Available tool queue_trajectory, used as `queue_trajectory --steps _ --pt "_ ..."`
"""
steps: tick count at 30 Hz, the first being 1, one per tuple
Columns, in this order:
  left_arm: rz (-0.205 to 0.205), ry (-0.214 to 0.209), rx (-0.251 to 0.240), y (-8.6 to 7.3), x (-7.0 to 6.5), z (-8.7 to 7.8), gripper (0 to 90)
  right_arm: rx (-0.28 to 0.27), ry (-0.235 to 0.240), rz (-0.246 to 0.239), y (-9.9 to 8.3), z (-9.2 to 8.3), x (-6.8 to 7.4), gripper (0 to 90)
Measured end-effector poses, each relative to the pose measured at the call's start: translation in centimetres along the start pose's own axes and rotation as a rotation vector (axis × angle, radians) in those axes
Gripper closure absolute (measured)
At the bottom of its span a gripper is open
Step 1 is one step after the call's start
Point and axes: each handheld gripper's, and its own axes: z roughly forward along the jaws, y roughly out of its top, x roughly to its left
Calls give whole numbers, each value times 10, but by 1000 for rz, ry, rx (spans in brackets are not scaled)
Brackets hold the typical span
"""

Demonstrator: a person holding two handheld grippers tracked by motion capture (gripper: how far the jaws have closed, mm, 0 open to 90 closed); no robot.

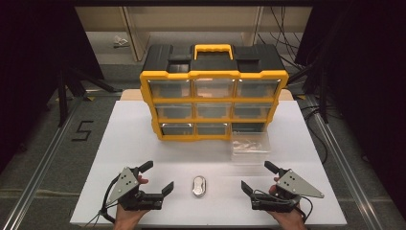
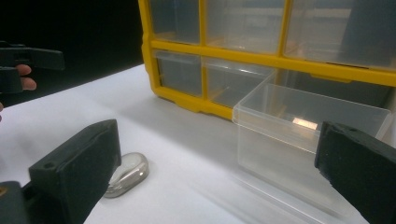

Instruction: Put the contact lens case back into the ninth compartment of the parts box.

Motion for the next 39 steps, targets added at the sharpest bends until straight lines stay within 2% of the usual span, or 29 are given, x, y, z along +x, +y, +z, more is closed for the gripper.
queue_trajectory --steps 19,24,27,33,39 --pt "0 1 -6 0 0 -1 23 37 34 -25 0 4 4 15" --pt "1 2 -5 0 0 -1 24 61 44 -45 0 6 7 19" --pt "2 2 -7 0 1 -1 24 87 68 -72 2 7 10 32" --pt "-1 5 -9 0 1 -1 24 127 110 -75 7 9 14 36" --pt "-2 8 -10 0 1 -1 25 168 127 -86 12 14 21 41"
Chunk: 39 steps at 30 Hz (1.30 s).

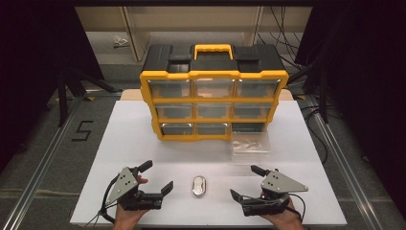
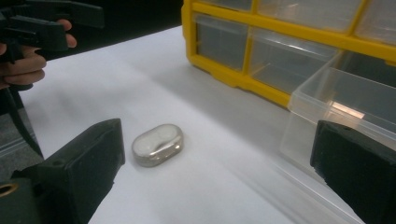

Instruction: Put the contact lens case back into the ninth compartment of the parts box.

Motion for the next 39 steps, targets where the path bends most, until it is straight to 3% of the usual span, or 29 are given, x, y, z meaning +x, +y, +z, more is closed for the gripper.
queue_trajectory --steps 5,6,12,19,39 --pt "2 1 2 0 0 0 25 49 31 5 7 6 5 50" --pt "1 2 2 0 0 0 25 86 54 4 10 10 7 56" --pt "2 2 2 0 0 0 25 150 62 -21 15 23 15 60" --pt "2 1 4 -1 0 0 25 168 72 -16 18 28 14 61" --pt "0 3 3 0 0 1 26 252 103 -68 29 56 25 70"
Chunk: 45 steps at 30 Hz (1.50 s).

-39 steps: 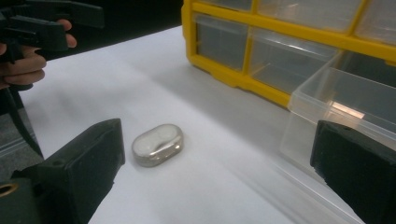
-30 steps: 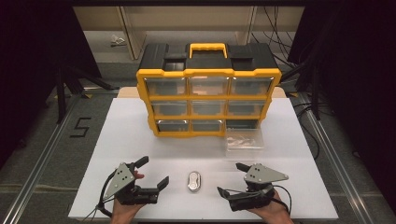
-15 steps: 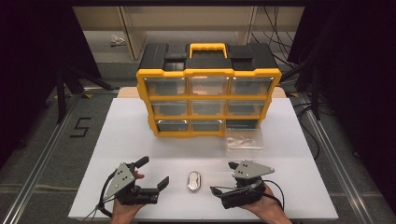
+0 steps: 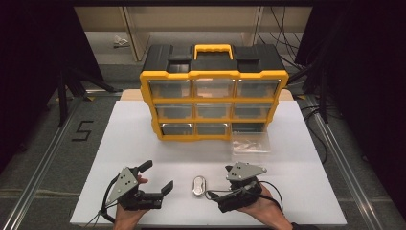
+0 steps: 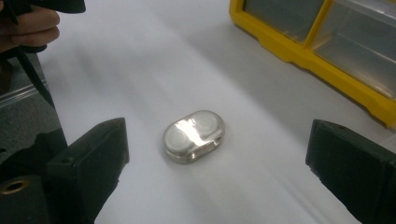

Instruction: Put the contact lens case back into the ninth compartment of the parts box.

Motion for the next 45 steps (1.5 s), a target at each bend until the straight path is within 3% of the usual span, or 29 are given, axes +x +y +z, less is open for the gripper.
queue_trajectory --steps 14,29,45 --pt "3 2 -3 0 0 -1 26 64 17 -6 3 25 4 73" --pt "-1 3 -3 0 1 -1 27 152 100 -81 5 54 -4 55" --pt "-5 5 -5 0 2 -2 28 195 139 -119 5 75 -11 52"
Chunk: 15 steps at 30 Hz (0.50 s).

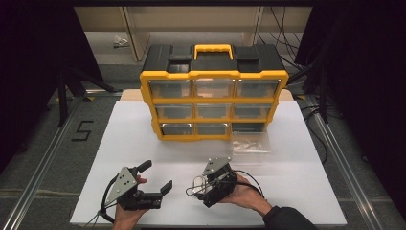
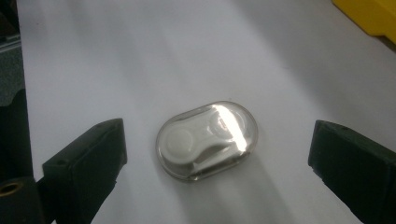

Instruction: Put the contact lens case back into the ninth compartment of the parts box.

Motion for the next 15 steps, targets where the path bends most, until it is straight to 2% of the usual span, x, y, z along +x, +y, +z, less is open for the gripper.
queue_trajectory --steps 15 --pt "-7 3 -3 0 1 0 28 51 38 -29 5 19 0 55"
